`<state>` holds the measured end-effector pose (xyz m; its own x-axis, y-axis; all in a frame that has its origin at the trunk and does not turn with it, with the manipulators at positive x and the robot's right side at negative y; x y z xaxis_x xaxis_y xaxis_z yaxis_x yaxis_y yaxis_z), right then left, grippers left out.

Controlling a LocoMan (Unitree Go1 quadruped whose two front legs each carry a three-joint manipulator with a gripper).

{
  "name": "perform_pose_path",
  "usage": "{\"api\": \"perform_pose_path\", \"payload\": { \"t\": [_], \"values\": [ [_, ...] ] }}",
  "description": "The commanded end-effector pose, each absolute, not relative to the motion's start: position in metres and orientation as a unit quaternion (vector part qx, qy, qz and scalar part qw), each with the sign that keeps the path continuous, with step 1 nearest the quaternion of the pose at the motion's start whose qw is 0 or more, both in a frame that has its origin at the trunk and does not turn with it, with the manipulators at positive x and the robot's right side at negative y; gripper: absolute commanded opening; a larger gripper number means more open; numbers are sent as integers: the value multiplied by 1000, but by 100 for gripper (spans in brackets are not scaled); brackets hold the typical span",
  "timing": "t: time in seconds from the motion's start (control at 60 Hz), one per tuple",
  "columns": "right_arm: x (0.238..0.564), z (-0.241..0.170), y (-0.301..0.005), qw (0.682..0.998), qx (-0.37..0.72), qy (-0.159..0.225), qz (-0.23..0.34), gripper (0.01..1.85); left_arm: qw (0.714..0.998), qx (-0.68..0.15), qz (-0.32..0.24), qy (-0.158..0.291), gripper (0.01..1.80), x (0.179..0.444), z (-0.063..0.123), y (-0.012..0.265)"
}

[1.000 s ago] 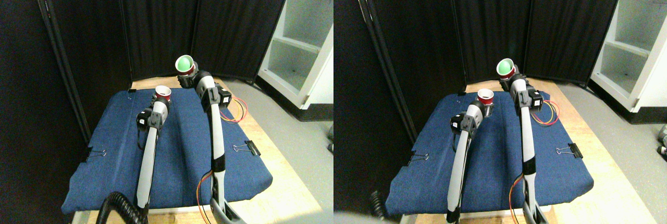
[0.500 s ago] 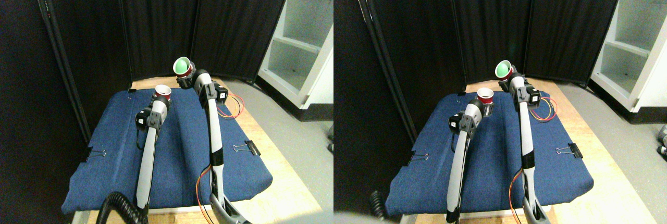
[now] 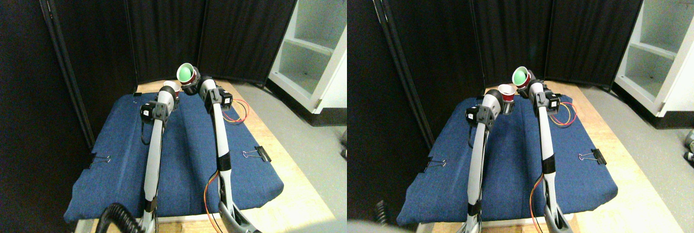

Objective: Pour (bimanual)

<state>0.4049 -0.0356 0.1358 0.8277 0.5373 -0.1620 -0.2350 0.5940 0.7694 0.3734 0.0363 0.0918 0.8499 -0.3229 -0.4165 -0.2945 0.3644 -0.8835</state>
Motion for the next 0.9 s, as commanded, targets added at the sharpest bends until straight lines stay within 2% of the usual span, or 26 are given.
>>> {"api": "perform_pose_path", "payload": {
  "t": [0.017,0.533,0.9],
  "values": [
    [409,143,-36,875,390,174,229,2,786,-556,-12,269,1,376,92,32],
    [402,155,-42,904,298,166,256,1,790,-549,-6,274,1,375,84,31],
    [399,155,-40,920,238,159,270,1,776,-565,-10,280,1,375,87,33]
  ]
}}
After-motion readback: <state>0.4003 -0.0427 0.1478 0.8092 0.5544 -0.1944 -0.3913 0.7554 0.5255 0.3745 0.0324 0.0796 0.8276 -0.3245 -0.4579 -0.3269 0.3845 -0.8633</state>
